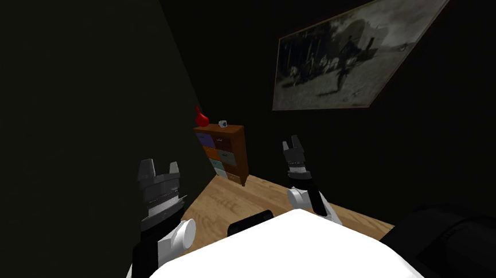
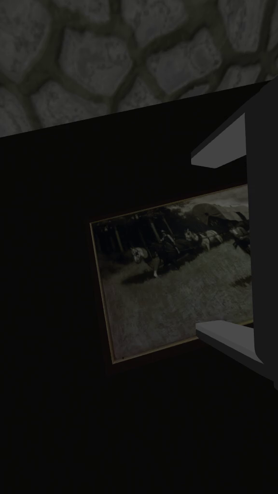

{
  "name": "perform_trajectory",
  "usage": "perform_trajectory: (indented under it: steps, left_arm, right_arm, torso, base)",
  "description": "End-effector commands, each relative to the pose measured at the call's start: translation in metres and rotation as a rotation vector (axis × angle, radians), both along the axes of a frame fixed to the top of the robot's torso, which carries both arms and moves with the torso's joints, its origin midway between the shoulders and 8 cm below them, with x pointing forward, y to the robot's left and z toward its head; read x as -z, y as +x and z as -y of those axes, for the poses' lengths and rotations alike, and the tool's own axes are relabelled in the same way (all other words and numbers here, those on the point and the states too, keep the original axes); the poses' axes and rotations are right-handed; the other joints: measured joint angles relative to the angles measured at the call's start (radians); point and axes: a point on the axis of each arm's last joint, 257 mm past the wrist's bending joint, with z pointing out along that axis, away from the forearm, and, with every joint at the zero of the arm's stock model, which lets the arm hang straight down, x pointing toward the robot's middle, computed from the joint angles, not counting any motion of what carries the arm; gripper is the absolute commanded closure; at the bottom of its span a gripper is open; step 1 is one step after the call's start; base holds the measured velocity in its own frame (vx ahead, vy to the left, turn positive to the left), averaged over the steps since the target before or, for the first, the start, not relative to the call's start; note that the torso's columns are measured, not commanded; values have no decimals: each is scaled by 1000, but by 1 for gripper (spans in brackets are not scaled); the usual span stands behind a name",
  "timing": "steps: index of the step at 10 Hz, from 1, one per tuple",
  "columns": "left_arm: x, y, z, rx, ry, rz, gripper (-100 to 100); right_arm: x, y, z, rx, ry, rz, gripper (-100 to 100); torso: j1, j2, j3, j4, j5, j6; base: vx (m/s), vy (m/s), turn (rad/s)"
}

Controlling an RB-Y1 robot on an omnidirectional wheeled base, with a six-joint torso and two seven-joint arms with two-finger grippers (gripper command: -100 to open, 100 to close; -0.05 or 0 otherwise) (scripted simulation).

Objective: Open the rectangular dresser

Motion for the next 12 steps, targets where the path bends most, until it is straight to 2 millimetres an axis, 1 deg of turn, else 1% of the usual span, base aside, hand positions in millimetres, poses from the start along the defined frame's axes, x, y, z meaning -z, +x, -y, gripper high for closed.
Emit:
perform_trajectory:
  steps: [1,3,9,10,11,12]
  left_arm:
    - [0,0,0,0,0,0,0]
    - [0,0,0,0,0,0,0]
    - [0,0,0,0,0,0,0]
    - [1,4,5,22,33,-10,-100]
    - [2,9,9,39,56,-19,-100]
    - [4,14,13,57,77,-29,-100]
  right_arm:
    - [0,0,0,0,0,0,0]
    - [0,0,0,0,0,0,0]
    - [0,0,0,0,0,0,0]
    - [0,0,0,0,0,0,0]
    - [0,0,0,0,0,0,0]
    - [0,0,0,0,0,0,0]
  torso:
    - [0,40,-82,41,0,0]
    - [0,175,-351,176,0,0]
    - [0,618,-1234,617,0,0]
    - [0,691,-1382,691,0,0]
    - [1,725,-1451,724,0,0]
    - [1,734,-1471,734,0,0]
  base:
    - [0,0,0]
    - [0,0,0]
    - [0,0,0]
    - [9,5,-15]
    - [8,13,-29]
    - [8,21,-35]
